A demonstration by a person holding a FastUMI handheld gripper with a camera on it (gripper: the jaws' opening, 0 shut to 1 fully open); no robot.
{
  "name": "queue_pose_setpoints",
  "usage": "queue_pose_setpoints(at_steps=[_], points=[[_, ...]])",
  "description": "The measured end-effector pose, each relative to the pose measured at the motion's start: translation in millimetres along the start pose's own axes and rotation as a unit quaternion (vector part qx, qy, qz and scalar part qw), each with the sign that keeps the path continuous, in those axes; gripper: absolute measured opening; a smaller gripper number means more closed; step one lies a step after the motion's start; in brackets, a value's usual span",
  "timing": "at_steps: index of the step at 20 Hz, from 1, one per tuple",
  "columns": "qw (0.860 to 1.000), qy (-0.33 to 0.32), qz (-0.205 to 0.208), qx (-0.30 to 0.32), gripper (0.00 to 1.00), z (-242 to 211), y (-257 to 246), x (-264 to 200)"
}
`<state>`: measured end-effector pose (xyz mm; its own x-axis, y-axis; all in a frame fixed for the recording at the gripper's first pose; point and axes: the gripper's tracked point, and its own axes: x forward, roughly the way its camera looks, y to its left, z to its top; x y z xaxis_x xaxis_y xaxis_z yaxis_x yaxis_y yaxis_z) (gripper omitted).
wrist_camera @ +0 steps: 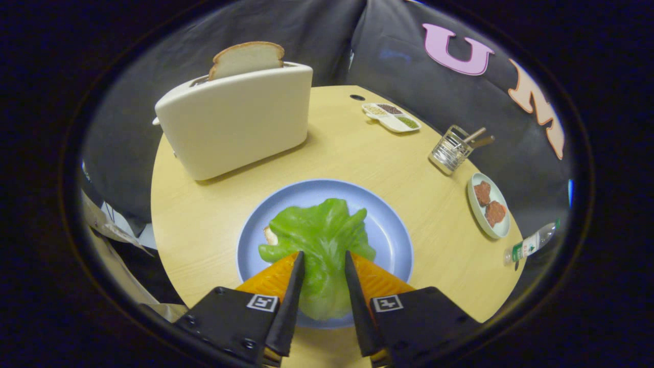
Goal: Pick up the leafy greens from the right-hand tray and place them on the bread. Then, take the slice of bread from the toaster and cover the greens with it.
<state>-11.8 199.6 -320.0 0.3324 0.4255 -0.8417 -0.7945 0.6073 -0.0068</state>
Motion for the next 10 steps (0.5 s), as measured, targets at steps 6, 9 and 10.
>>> queue_pose_setpoints(at_steps=[6, 9, 10], points=[[1.0, -0.021, 0.004, -0.002, 0.94, 24.8, 15.6, -21.2], [0.998, -0.057, 0.004, 0.012, 1.0, 63.5, 26.2, -41.1], [0.997, -0.068, 0.003, 0.02, 1.0, 75.6, 29.0, -48.3]])
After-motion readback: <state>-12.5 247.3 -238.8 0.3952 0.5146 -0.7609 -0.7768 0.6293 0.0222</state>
